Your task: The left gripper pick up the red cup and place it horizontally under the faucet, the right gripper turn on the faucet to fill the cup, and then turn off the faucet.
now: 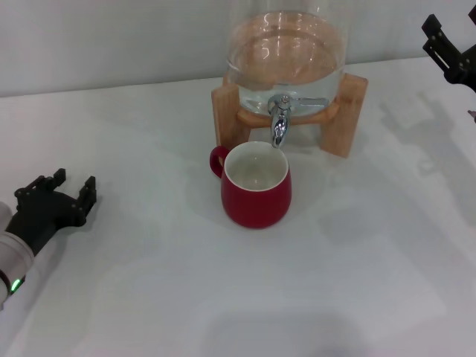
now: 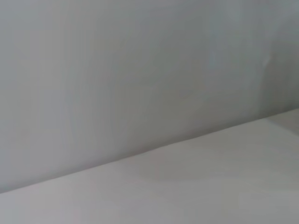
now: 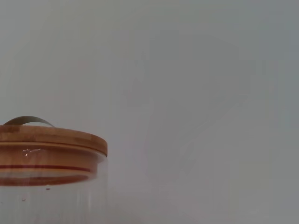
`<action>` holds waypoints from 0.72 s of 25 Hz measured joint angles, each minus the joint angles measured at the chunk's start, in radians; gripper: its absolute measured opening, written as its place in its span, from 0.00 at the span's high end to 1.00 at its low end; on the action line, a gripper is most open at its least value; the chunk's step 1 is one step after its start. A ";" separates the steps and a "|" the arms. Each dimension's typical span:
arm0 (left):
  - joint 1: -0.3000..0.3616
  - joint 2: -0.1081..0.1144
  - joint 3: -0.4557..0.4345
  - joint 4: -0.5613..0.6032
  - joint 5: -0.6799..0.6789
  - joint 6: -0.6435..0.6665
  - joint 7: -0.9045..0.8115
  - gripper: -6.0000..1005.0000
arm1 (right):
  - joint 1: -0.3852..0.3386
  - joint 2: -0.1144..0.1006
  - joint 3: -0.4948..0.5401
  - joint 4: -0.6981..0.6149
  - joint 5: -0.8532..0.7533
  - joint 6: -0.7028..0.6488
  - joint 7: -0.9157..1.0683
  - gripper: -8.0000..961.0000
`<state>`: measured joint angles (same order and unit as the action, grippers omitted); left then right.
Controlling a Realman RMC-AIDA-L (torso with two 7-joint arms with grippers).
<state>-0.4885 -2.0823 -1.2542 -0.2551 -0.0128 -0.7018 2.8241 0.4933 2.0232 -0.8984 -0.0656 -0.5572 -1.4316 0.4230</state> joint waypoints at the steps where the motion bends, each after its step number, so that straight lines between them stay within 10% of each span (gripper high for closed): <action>1: -0.002 0.001 -0.009 0.007 0.000 -0.002 0.000 0.54 | 0.000 0.000 0.000 0.000 0.000 0.000 0.000 0.12; 18: 0.018 0.014 -0.218 0.028 0.006 -0.211 0.001 0.48 | -0.001 0.000 0.000 0.002 0.000 0.002 0.000 0.12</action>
<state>-0.4701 -2.0680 -1.4726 -0.2270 -0.0068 -0.9133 2.8250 0.4928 2.0233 -0.8984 -0.0631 -0.5568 -1.4294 0.4228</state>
